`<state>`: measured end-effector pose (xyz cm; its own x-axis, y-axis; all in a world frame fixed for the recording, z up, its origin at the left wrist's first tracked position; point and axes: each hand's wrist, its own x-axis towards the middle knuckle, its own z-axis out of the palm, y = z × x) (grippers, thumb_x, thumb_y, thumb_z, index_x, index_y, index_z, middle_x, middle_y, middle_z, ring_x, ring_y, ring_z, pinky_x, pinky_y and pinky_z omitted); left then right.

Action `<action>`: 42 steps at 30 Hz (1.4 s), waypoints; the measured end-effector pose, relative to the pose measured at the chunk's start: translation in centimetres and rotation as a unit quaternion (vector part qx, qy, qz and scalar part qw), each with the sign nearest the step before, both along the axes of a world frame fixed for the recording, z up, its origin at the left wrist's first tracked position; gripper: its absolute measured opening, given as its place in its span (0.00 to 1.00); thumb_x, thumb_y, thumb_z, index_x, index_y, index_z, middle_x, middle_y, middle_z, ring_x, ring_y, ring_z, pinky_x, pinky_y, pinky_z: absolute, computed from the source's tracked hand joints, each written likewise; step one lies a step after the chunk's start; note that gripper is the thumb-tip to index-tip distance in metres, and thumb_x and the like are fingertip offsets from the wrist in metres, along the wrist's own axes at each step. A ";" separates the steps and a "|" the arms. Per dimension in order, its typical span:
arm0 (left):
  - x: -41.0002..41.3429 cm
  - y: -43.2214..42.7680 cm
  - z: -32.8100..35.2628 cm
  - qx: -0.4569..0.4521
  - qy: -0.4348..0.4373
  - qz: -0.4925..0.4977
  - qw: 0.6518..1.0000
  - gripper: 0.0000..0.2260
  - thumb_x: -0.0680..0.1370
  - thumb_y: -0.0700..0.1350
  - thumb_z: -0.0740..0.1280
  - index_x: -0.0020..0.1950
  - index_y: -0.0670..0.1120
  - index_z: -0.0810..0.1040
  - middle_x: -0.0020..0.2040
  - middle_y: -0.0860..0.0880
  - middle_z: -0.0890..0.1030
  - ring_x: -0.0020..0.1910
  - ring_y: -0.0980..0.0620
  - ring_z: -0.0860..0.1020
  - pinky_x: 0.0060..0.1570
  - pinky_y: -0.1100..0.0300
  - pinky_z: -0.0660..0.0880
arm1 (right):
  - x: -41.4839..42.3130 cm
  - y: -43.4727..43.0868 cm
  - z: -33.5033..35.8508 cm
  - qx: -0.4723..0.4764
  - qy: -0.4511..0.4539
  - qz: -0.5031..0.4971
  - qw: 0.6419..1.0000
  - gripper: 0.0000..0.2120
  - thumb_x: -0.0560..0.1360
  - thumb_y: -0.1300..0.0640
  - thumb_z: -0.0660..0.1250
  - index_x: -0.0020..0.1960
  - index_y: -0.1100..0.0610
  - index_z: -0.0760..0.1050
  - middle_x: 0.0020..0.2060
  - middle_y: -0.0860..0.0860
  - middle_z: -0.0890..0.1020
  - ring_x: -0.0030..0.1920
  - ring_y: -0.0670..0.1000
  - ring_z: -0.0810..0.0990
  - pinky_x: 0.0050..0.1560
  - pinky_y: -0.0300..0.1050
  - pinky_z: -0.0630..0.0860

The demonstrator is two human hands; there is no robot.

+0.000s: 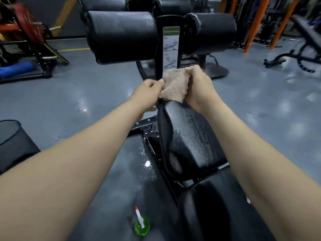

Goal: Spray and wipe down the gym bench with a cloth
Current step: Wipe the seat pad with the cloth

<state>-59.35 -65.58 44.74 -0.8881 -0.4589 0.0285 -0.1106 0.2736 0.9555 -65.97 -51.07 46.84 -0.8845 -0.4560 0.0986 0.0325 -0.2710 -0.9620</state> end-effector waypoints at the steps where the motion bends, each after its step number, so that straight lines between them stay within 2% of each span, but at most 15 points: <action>1: 0.1 0.9 -1.0 -0.012 -0.042 -0.015 0.999 0.16 0.82 0.62 0.61 0.57 0.52 0.78 0.51 0.49 0.80 0.45 0.50 0.79 0.43 0.55 0.81 | -0.3 1.0 -1.0 0.012 -0.016 0.002 1.000 0.14 0.79 0.55 0.57 0.49 0.63 0.78 0.36 0.56 0.80 0.39 0.57 0.81 0.44 0.53 0.78; 6: 0.1 3.0 -4.5 0.015 -0.094 -0.042 0.995 0.19 0.80 0.65 0.62 0.51 0.50 0.80 0.44 0.51 0.77 0.40 0.51 0.75 0.40 0.57 0.75 | -0.8 5.1 -4.3 0.065 -0.090 0.042 0.993 0.17 0.77 0.51 0.62 0.56 0.63 0.73 0.49 0.61 0.75 0.51 0.62 0.77 0.60 0.68 0.75; 8: 0.4 3.8 -5.1 0.062 -0.102 -0.061 0.991 0.25 0.73 0.71 0.65 0.46 0.50 0.81 0.43 0.50 0.81 0.40 0.49 0.78 0.45 0.54 0.76 | -0.8 5.9 -5.4 0.046 -0.109 0.069 0.991 0.16 0.82 0.53 0.58 0.57 0.65 0.76 0.50 0.61 0.79 0.51 0.59 0.81 0.60 0.63 0.78; 10: 0.3 4.1 -5.9 0.081 -0.100 -0.069 0.989 0.30 0.69 0.72 0.69 0.48 0.45 0.84 0.45 0.43 0.85 0.44 0.42 0.82 0.55 0.47 0.80 | -0.8 6.5 -6.1 0.039 -0.123 0.087 0.988 0.13 0.85 0.54 0.57 0.51 0.60 0.77 0.41 0.53 0.83 0.42 0.50 0.83 0.49 0.49 0.83; 12: 0.5 4.7 -6.0 0.106 -0.074 -0.081 0.988 0.21 0.77 0.61 0.71 0.52 0.43 0.84 0.50 0.41 0.86 0.51 0.40 0.84 0.61 0.46 0.77 | -1.2 7.1 -6.8 0.045 -0.112 0.085 0.989 0.10 0.84 0.56 0.62 0.45 0.56 0.75 0.36 0.48 0.80 0.36 0.44 0.79 0.39 0.36 0.78; 15: 0.2 5.3 -6.0 0.143 -0.046 -0.074 0.986 0.07 0.83 0.46 0.67 0.49 0.42 0.79 0.43 0.43 0.85 0.43 0.45 0.83 0.53 0.48 0.79 | -1.3 7.9 -7.5 0.070 -0.075 0.046 0.994 0.04 0.82 0.60 0.63 0.52 0.61 0.74 0.41 0.55 0.82 0.39 0.50 0.82 0.42 0.43 0.80; 20: -0.1 6.8 -5.5 0.210 0.003 -0.070 0.975 0.04 0.80 0.35 0.64 0.47 0.42 0.73 0.45 0.38 0.76 0.45 0.42 0.77 0.39 0.51 0.82 | -1.4 8.4 -9.5 0.160 -0.054 0.003 0.986 0.03 0.78 0.60 0.64 0.50 0.59 0.71 0.40 0.56 0.76 0.40 0.54 0.76 0.45 0.45 0.79; 23: -0.3 7.4 -5.2 0.238 0.000 -0.091 0.967 0.05 0.80 0.33 0.62 0.49 0.43 0.73 0.43 0.41 0.80 0.42 0.44 0.81 0.41 0.51 0.80 | -1.2 8.4 -10.3 0.170 -0.105 0.013 0.980 0.09 0.79 0.50 0.66 0.53 0.56 0.76 0.42 0.53 0.77 0.37 0.49 0.77 0.38 0.39 0.78; 26: -0.9 7.5 -5.3 0.250 0.001 -0.093 0.964 0.06 0.80 0.33 0.63 0.51 0.43 0.75 0.47 0.42 0.82 0.44 0.46 0.82 0.40 0.53 0.80 | -1.2 8.7 -10.8 0.112 -0.166 0.067 0.977 0.24 0.75 0.35 0.68 0.57 0.55 0.78 0.45 0.53 0.80 0.40 0.51 0.80 0.44 0.44 0.82; 30: -2.1 7.4 -6.4 0.181 0.011 -0.068 0.981 0.06 0.79 0.34 0.68 0.46 0.44 0.78 0.42 0.44 0.82 0.39 0.49 0.81 0.39 0.56 0.78 | -1.6 9.3 -11.1 0.098 -0.105 0.070 0.987 0.11 0.80 0.53 0.67 0.43 0.56 0.84 0.28 0.53 0.78 0.30 0.52 0.76 0.38 0.45 0.78; 32: -2.9 7.2 -7.6 0.108 0.014 -0.044 0.993 0.04 0.77 0.39 0.71 0.44 0.46 0.80 0.40 0.48 0.82 0.37 0.51 0.79 0.40 0.57 0.77 | -2.1 9.3 -11.1 0.076 -0.127 0.058 0.987 0.07 0.79 0.58 0.66 0.52 0.60 0.81 0.38 0.56 0.82 0.36 0.54 0.80 0.44 0.49 0.81; 34: -3.6 6.8 -8.8 0.000 -0.013 0.000 1.000 0.02 0.76 0.45 0.71 0.44 0.49 0.80 0.39 0.52 0.82 0.39 0.51 0.79 0.45 0.56 0.78 | -2.8 9.3 -11.1 0.061 -0.148 0.015 0.987 0.08 0.77 0.58 0.66 0.55 0.57 0.76 0.44 0.56 0.77 0.36 0.51 0.76 0.39 0.45 0.79; 37: -4.1 6.0 -10.3 -0.170 -0.055 0.083 0.980 0.02 0.78 0.46 0.66 0.49 0.51 0.78 0.52 0.50 0.81 0.53 0.47 0.78 0.57 0.56 0.73 | -4.4 10.1 -10.1 0.075 -0.086 -0.064 0.991 0.07 0.78 0.57 0.63 0.43 0.59 0.72 0.31 0.53 0.77 0.28 0.48 0.72 0.29 0.37 0.69; 39: -4.5 5.6 -11.4 -0.216 -0.069 0.114 0.967 0.08 0.79 0.46 0.63 0.57 0.49 0.76 0.62 0.44 0.76 0.63 0.41 0.72 0.65 0.53 0.67 | -6.3 10.6 -9.6 0.136 0.000 -0.153 0.979 0.09 0.73 0.52 0.67 0.40 0.56 0.70 0.30 0.54 0.76 0.30 0.52 0.74 0.31 0.43 0.70; 42: -5.0 5.9 -12.9 -0.226 -0.121 0.109 0.960 0.16 0.82 0.49 0.61 0.69 0.48 0.69 0.71 0.42 0.65 0.70 0.38 0.63 0.70 0.50 0.61 | -9.3 10.9 -10.1 0.288 0.137 -0.253 0.913 0.07 0.68 0.52 0.65 0.40 0.52 0.67 0.36 0.53 0.75 0.37 0.53 0.75 0.39 0.57 0.75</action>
